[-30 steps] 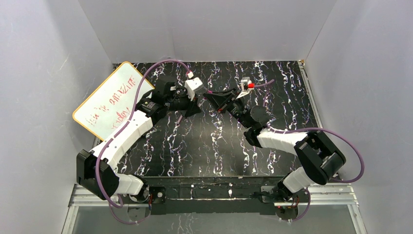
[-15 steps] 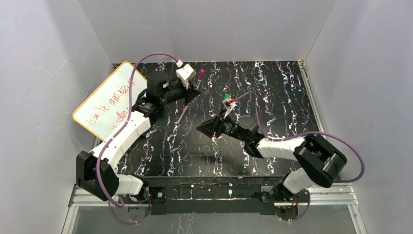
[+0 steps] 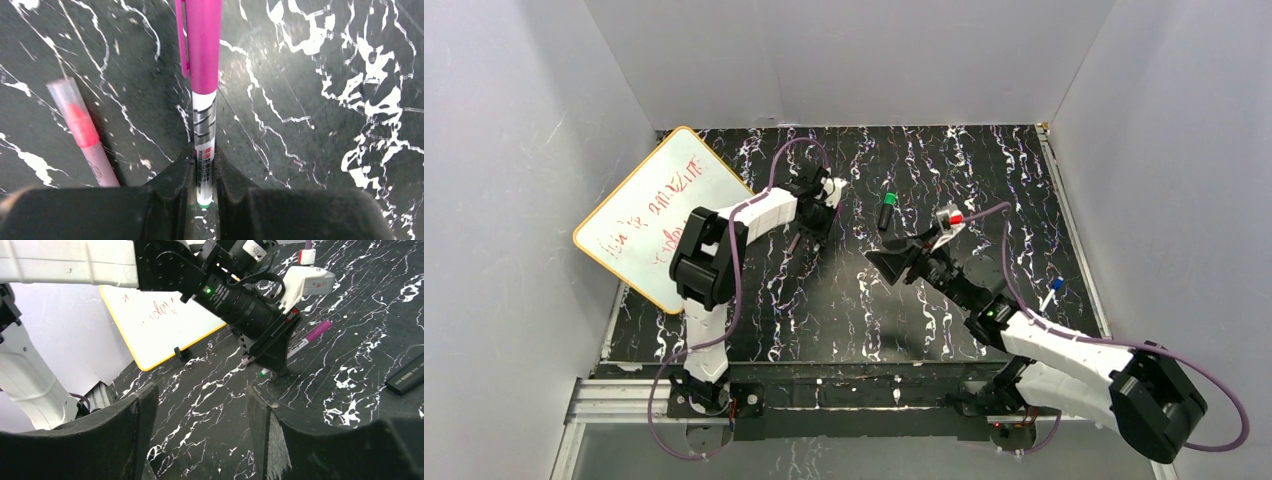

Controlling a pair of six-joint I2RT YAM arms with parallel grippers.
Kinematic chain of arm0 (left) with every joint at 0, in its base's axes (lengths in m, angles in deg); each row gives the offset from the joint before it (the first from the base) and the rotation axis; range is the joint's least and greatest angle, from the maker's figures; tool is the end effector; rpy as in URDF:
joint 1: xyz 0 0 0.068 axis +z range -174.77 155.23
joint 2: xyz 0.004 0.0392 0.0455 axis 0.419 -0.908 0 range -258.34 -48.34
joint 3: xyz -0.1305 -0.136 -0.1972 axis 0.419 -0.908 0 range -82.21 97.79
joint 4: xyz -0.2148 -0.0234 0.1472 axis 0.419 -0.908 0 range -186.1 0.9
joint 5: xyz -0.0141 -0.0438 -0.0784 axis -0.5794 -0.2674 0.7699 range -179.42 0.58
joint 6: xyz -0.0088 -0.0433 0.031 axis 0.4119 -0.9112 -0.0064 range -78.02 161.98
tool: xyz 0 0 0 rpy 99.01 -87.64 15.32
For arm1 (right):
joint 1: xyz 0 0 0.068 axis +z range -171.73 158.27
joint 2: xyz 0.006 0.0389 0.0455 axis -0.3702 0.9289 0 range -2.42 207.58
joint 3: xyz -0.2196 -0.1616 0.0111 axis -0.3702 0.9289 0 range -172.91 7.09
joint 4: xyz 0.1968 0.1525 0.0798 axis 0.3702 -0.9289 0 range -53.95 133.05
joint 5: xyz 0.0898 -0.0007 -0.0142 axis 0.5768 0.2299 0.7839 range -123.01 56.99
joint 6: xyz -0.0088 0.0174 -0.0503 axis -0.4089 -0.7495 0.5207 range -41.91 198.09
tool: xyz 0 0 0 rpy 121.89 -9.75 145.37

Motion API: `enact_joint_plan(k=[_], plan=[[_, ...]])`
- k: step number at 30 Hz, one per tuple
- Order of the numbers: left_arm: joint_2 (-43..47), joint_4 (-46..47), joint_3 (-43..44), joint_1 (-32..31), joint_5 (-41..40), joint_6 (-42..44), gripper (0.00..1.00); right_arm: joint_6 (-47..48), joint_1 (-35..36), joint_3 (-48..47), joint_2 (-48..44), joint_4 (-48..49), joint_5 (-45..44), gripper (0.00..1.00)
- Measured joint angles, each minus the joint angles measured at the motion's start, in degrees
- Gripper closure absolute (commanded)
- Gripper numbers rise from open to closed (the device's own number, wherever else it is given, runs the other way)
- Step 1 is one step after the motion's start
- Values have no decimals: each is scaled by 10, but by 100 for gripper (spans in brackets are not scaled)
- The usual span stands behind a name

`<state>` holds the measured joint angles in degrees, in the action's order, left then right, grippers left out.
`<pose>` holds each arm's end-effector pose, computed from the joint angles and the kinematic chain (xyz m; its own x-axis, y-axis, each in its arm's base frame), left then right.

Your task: Insert the pens into the pen caps

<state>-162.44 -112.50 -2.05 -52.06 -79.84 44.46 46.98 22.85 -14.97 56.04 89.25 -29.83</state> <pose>0.3736 -0.1994 0.1755 -0.7245 0.4217 -0.5452 0.5637 0.8177 -0.1167 0.1572 0.1577 0.2601 -0.2786 0.4499 -0.8485 -0.6960 0.5142 0.5012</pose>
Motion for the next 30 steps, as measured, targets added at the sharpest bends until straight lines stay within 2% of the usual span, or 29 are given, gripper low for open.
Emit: enact_joint_plan(k=[9,16,19,22,23,24,27,30], plan=[[-28,-51,64,-2,-44,-40,74,0,-4,32,-60,-24,-18,23],[-37,-76,66,-3,-63,-50,70,1,-4,32,-73,-44,-19,20],[-37,-79,66,-3,-68,-51,70,3,-6,32,-78,-53,-22,15],[-35,-80,65,-5,-70,-50,66,6,-6,32,-85,-73,-38,4],[-32,-79,64,-5,-67,-50,31,9,-6,30,-85,-83,-45,2],[-27,-73,60,-6,-62,-49,3,13,-7,25,-84,-97,-51,1],[22,-38,22,-7,-34,-42,2,25,-12,-19,-45,-150,-69,1],[120,28,-48,-7,-15,-37,2,30,-43,-125,56,-227,-64,1]])
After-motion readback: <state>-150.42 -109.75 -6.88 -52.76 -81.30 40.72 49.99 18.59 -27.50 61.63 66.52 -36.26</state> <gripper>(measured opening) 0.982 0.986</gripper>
